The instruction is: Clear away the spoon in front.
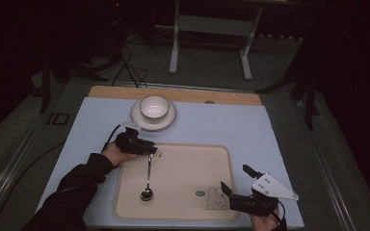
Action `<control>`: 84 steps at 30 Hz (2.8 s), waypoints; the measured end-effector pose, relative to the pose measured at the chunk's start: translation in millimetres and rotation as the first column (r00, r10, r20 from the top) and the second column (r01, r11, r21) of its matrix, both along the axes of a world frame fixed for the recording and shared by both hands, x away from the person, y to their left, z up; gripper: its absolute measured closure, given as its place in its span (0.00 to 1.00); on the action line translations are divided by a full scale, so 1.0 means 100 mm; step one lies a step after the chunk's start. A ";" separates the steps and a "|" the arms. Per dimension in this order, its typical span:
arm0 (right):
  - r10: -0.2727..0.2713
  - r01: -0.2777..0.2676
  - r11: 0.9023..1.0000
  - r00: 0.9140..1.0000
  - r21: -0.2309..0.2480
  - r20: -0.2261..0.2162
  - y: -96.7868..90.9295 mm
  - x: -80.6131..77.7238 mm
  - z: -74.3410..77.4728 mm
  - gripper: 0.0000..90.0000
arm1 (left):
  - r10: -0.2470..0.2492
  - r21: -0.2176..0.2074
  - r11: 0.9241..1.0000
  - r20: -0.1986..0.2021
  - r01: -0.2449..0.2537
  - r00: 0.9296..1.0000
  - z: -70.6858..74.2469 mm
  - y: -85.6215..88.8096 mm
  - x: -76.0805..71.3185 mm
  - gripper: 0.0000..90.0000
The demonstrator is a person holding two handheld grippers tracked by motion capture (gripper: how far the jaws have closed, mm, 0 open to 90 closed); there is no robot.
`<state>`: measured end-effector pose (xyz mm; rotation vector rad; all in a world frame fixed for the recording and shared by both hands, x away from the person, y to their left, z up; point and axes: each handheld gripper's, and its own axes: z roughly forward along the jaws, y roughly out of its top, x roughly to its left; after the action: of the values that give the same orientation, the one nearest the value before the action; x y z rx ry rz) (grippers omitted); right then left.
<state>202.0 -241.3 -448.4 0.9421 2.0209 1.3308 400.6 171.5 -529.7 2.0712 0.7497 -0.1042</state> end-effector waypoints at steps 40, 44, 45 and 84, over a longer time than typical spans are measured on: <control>-0.002 0.002 1.000 1.000 0.004 -0.006 0.00 0.00 0.00 0.12 | 0.013 -0.065 0.998 0.130 -0.005 0.991 0.77 0.10 -0.69 0.02; -0.003 0.003 1.000 1.000 0.003 -0.002 0.00 0.00 0.01 0.12 | 0.034 -0.099 0.995 0.158 -0.019 0.987 0.83 0.12 -0.80 0.02; -0.003 0.003 1.000 1.000 0.003 -0.002 0.00 0.00 0.01 0.12 | 0.038 -0.102 0.995 0.162 -0.022 0.986 0.84 0.12 -0.83 0.02; 0.011 -0.011 1.000 1.000 0.003 -0.003 0.01 0.01 -0.01 0.12 | 0.112 -0.086 0.992 0.204 -0.096 0.973 0.45 0.26 -1.43 0.02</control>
<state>202.6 -240.4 -449.0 0.9361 2.0290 1.3392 257.9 197.7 -484.7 1.9309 0.7119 0.1398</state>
